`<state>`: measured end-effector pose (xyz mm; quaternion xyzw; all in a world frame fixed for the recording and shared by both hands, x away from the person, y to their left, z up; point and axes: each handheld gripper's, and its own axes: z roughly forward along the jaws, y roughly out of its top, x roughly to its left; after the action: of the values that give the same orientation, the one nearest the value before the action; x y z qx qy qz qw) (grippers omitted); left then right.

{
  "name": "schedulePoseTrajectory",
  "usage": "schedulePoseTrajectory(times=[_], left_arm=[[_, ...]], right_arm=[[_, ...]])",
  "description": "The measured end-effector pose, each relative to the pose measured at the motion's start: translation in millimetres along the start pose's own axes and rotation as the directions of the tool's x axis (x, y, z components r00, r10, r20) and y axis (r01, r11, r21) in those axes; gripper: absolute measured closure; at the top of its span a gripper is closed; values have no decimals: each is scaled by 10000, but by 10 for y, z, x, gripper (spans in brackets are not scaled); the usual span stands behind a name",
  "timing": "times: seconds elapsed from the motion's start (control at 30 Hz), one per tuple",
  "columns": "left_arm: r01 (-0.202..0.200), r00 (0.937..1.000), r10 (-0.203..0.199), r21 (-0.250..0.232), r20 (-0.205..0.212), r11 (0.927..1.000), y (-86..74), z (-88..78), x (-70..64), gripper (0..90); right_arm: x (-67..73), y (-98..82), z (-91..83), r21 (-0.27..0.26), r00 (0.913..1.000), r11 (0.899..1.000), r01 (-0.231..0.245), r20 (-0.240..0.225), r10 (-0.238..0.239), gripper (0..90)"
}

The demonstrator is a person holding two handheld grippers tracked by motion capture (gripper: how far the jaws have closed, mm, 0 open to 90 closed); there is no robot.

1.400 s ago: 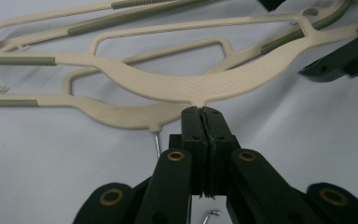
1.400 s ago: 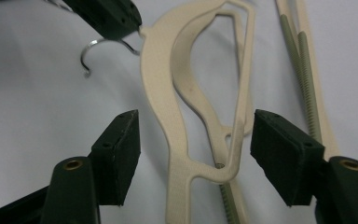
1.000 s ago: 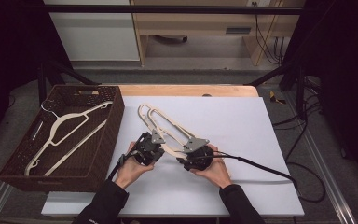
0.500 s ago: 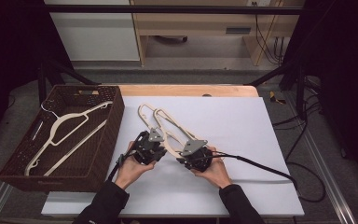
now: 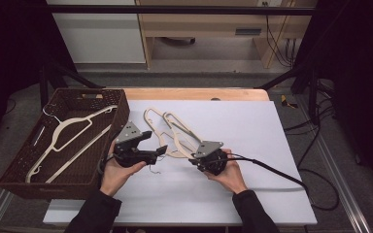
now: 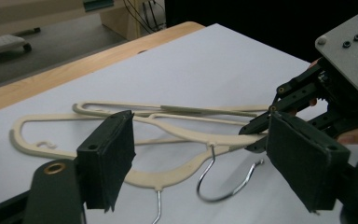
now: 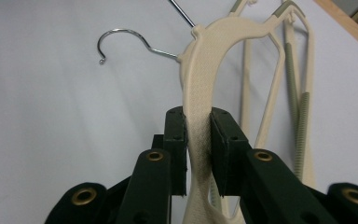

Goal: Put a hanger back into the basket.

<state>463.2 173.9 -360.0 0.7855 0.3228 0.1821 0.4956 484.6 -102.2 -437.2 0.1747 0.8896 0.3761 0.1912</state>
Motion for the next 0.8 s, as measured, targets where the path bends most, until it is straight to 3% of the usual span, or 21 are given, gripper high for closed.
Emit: schedulePoseTrajectory(times=[0.27, 0.57, 0.67, 0.8], left_arm=[[-237, 9994, 234, -101, -262, 9997, -101, -179, 21, 214], [-512, 9982, 510, -48, -323, 9987, -190, -228, 44, 210], [-609, 9977, 610, 40, -300, 9981, -203, -215, 32, 206], [-801, 9967, 802, 64, -140, 9968, -198, -205, -10, 205]], right_arm=[[-88, -5, -148, -141, 9984, 9998, -146, 542, 153, 808], [-205, -17, -398, -876, 9896, 9952, -434, 1326, 549, 873], [-243, -19, -485, -1083, 9927, 9908, -811, 805, 900, 874], [-229, -4, -534, -1072, 9945, 9899, -928, 392, 975, 874]])
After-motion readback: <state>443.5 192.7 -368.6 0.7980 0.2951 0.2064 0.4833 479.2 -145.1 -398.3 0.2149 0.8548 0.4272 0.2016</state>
